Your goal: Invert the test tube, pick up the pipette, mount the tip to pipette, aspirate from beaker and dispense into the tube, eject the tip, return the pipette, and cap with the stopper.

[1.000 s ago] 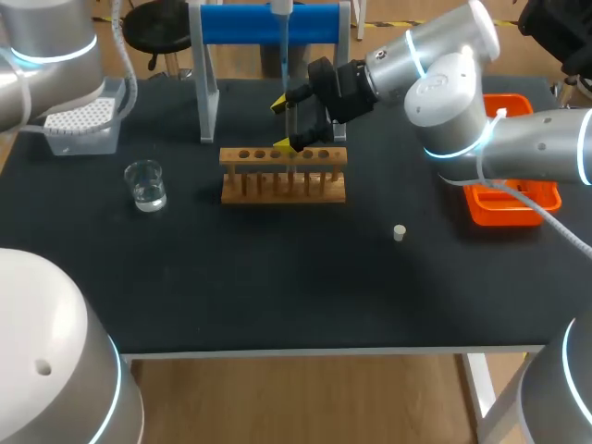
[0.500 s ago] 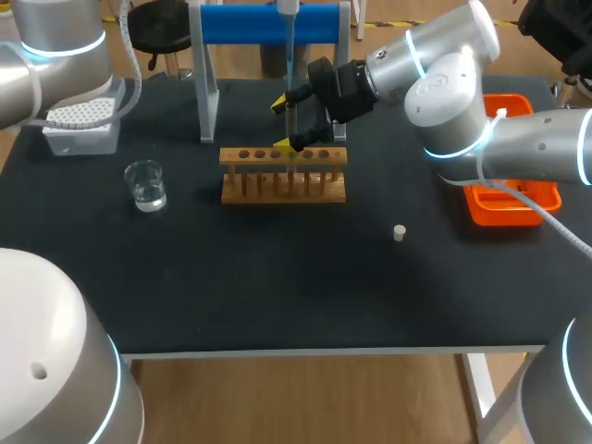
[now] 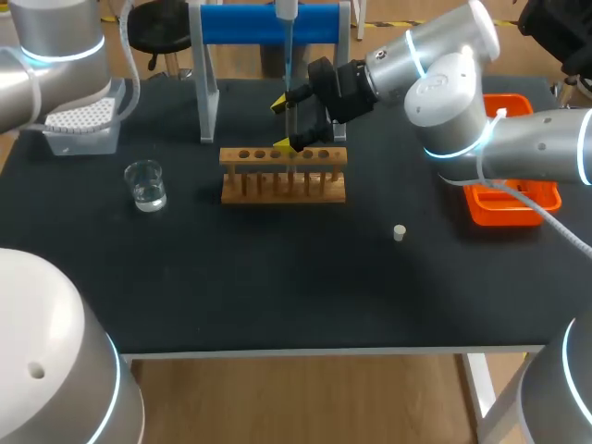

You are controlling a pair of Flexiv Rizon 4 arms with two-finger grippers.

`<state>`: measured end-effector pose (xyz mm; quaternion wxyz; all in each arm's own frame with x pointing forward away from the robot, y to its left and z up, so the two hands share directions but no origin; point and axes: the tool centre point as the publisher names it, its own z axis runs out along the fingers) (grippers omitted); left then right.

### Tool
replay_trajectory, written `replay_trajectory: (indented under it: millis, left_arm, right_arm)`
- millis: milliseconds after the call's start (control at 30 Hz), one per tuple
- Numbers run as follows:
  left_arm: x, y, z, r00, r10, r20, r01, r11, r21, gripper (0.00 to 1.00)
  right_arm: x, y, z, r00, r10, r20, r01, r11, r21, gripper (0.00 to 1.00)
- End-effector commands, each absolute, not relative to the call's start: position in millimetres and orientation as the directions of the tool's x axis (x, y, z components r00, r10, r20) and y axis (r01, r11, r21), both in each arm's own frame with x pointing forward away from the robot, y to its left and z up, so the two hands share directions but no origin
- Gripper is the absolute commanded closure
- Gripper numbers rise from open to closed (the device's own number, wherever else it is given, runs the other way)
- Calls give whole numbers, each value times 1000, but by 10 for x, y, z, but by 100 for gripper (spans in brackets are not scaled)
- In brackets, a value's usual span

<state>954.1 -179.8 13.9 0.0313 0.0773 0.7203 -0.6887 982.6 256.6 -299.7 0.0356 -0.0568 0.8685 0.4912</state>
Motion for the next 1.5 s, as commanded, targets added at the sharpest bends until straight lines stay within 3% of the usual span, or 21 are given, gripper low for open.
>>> replay_trajectory:
  millis: [33,1500]
  left_arm:
    - [9535,-1789,122,-985,70,-159,161,34,-986,100]
    - [9599,-1846,-23,-991,88,-101,104,40,-994,100]
  right_arm:
    - [9822,2559,-2993,-991,-63,-118,-134,511,849,0]
    - [9822,2559,-2993,-991,-63,-118,-134,511,849,0]
